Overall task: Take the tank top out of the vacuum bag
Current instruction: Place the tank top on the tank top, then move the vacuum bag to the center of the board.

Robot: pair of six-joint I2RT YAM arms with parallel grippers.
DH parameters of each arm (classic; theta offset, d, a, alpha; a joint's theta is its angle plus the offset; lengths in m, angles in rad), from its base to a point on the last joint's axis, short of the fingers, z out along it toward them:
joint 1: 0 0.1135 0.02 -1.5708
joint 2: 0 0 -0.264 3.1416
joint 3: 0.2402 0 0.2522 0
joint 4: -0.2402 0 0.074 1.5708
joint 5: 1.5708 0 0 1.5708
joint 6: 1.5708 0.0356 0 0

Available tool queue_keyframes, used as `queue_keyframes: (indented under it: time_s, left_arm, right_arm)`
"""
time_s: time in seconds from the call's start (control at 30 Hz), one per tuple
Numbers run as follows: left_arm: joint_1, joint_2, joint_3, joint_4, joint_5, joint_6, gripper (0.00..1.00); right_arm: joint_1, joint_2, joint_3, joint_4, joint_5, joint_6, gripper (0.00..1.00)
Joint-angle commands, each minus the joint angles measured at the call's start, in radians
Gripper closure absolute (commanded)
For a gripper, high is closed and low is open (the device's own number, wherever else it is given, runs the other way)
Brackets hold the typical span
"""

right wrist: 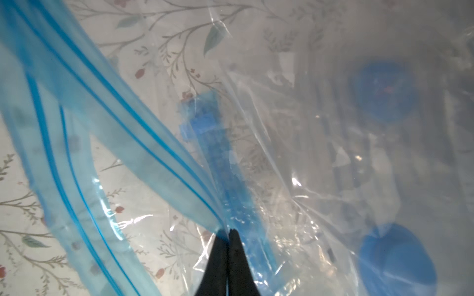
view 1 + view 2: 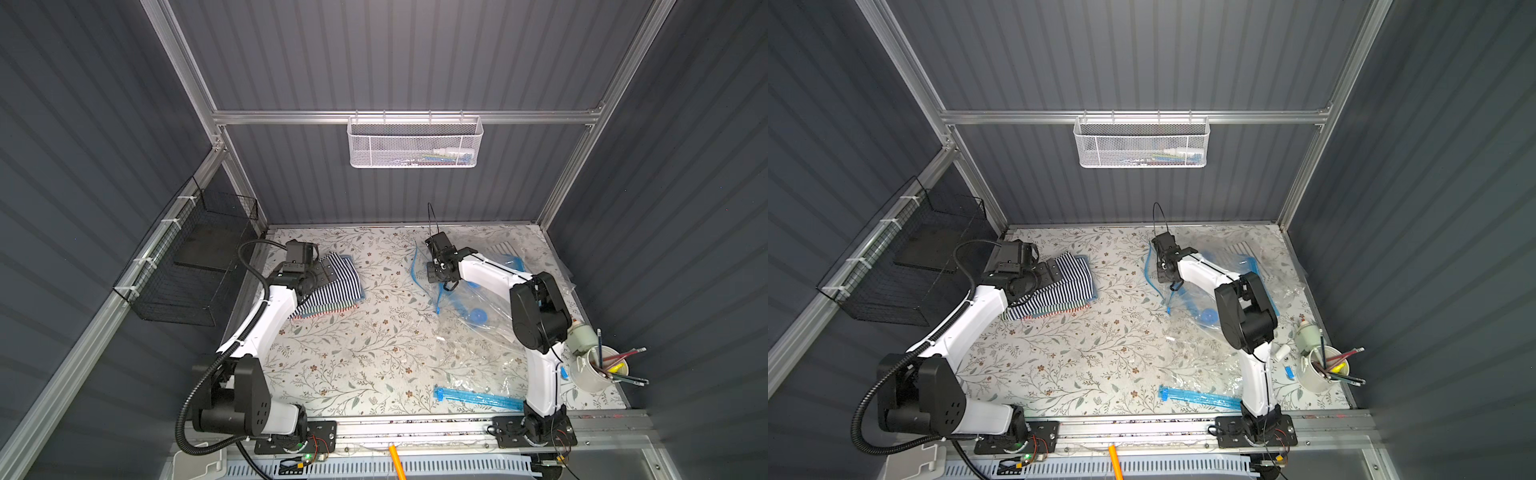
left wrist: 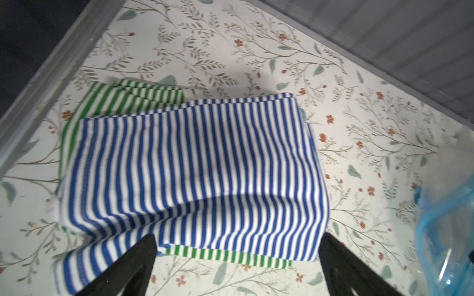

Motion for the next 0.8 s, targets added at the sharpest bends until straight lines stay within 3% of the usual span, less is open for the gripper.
queue_keyframes:
  time_s: [0.0, 0.4, 0.77]
  left_arm:
    - [-0.027, 0.006, 0.033, 0.044, 0.040, -0.028, 0.00]
    - [-0.098, 0.163, 0.057, 0.168, 0.142, -0.048, 0.00]
    - [-0.166, 0.289, 0.127, 0.201, 0.196, -0.041, 0.00]
  right_arm:
    - [-0.032, -0.074, -0.049, -0.067, 0.088, 0.000, 1.00]
    - [-0.136, -0.226, -0.246, -0.161, 0.218, 0.038, 1.00]
    - [-0.271, -0.236, -0.291, -0.287, 0.258, 0.053, 1.00]
